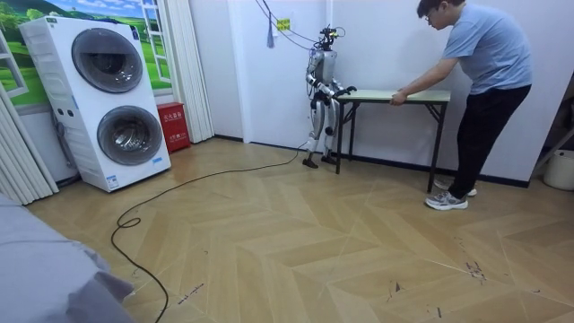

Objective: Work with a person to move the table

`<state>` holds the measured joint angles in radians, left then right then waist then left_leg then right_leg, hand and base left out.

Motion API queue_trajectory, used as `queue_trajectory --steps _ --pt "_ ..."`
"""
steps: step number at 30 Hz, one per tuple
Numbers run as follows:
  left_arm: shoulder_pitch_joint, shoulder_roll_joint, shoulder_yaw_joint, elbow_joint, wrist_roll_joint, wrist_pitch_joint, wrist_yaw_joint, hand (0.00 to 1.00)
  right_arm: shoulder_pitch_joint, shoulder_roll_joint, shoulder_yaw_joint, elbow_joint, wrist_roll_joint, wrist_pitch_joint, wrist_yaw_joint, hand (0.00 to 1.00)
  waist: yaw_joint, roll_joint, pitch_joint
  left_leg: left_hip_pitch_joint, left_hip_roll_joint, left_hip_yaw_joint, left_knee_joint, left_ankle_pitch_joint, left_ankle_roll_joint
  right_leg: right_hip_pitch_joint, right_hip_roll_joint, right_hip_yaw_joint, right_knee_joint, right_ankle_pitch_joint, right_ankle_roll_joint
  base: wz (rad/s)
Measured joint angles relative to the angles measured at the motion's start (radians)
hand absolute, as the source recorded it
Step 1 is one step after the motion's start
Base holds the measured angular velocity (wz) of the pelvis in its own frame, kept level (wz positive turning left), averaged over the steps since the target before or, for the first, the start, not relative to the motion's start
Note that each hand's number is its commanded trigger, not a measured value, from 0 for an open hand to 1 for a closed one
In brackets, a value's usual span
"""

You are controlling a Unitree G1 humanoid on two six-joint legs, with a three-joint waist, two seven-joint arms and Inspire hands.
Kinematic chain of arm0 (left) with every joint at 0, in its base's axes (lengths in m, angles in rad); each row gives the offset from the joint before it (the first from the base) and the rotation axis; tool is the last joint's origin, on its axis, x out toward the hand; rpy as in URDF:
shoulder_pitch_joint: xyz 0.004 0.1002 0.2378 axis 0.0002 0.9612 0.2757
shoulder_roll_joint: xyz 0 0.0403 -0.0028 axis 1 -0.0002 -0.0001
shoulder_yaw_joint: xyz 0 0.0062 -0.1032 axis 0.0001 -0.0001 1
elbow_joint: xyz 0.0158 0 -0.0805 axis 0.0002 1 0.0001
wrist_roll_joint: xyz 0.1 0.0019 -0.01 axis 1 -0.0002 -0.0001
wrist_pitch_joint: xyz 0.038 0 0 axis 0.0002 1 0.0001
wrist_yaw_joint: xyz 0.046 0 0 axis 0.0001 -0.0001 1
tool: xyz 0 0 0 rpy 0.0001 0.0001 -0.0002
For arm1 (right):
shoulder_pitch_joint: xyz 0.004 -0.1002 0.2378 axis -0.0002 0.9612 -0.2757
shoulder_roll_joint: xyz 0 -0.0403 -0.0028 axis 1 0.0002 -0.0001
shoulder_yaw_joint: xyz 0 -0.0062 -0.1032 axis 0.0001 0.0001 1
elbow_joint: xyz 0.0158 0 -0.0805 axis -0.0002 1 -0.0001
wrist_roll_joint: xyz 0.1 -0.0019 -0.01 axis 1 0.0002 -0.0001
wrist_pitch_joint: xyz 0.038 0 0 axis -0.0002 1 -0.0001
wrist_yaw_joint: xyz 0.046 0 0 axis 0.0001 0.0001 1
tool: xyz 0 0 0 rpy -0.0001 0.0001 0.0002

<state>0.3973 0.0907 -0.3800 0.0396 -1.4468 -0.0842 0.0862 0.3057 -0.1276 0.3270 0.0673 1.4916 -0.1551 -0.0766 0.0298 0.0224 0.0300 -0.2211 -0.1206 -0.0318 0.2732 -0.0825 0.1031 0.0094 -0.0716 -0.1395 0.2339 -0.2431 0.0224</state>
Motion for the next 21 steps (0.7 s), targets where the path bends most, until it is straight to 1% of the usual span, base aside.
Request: queue_trajectory --steps 4,8,15,21 --pt "-0.001 0.002 0.01 0.0 0.003 0.012 0.001 1.0 0.003 0.004 -0.002 0.001 0.0 0.001 0.0 1.0 -0.002 -0.016 0.0003 0.005 0.002 0.012 -0.008 -0.003 0.0 0.009 0.003 0.003 -0.016 0.003 -0.004 0.17" --pt "-0.001 0.002 0.011 0.0 0.002 0.014 0.001 1.0 0.002 0.003 -0.002 0.001 0.0 0.0 0.0 1.0 -0.001 -0.018 -0.0002 0.005 0.002 0.015 -0.009 -0.007 0.001 0.016 0.004 0.003 -0.015 0.003 -0.004 0.04" --pt "-0.001 0.002 0.014 0.003 0.002 0.022 0.011 1.0 0.006 0.003 0.0 0.002 0.001 0.0 0.0 1.0 -0.003 -0.02 0.0016 0.005 0.002 0.017 -0.008 -0.008 0.002 0.023 0.005 0.001 -0.016 0.003 -0.004 0.06" --pt "-0.002 -0.001 0.014 0.003 0.005 0.023 0.022 1.0 0.007 0.004 -0.003 0.006 0.0 0.001 0.0 1.0 -0.008 -0.018 0.0029 0.005 0.0 0.006 -0.006 -0.008 0.002 0.025 0.006 -0.006 -0.018 0.003 -0.004 0.04"
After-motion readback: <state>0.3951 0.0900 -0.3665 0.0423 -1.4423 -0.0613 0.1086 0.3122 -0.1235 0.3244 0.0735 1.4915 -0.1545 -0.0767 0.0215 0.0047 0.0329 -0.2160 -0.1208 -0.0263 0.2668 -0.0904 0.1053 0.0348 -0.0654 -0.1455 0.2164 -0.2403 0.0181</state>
